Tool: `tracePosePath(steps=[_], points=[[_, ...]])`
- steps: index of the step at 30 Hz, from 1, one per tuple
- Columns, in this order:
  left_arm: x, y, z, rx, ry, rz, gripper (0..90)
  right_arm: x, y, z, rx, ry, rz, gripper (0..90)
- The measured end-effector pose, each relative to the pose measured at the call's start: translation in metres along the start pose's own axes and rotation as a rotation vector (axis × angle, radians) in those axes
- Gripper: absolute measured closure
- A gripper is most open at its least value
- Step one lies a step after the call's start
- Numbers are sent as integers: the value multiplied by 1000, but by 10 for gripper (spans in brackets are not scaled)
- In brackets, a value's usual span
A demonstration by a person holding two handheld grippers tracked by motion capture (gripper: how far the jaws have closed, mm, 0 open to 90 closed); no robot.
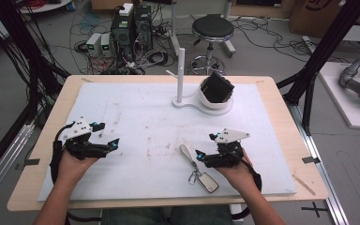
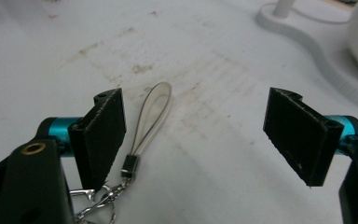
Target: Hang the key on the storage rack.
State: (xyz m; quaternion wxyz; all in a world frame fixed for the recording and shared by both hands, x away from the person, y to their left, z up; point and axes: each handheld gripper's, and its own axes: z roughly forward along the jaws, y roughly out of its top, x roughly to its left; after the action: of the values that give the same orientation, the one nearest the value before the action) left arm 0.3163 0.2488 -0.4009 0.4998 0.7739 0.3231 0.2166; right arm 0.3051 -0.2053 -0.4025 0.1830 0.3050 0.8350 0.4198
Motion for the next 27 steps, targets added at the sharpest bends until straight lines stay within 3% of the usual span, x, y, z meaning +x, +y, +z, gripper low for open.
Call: tracePosePath(steps=[4, 5, 11, 13, 14, 16, 18, 19, 20, 22, 27], points=[[0, -1, 1, 1, 0, 0, 160, 8, -5, 12, 55, 28, -22, 215], [0, 0, 1, 1, 1, 1, 159, 11, -8, 19, 100, 47, -19, 231], [0, -1, 1, 7, -1, 4, 159, 15, -14, 32, 179, 65, -45, 246], [0, -1, 1, 10, 1, 5, 159, 19, -15, 36, 223, 96, -67, 350], [0, -1, 2, 8, 0, 4, 159, 19, -15, 36, 223, 96, -67, 350], [0, -1, 2, 9, -2, 6, 159, 22, -16, 37, 250, 106, -93, 476], [-1, -1, 2, 10, -2, 8, 159, 21, -17, 38, 258, 127, -88, 541], [-1, -1, 2, 10, -2, 9, 159, 21, -16, 37, 261, 141, -91, 696], [-1, -1, 2, 11, -2, 8, 159, 21, -16, 37, 261, 141, -91, 696], [-1, -1, 2, 13, 1, 10, 159, 22, -16, 36, 264, 144, -103, 816], [-2, -1, 0, 13, 1, 11, 159, 22, -14, 35, 271, 131, -107, 828]])
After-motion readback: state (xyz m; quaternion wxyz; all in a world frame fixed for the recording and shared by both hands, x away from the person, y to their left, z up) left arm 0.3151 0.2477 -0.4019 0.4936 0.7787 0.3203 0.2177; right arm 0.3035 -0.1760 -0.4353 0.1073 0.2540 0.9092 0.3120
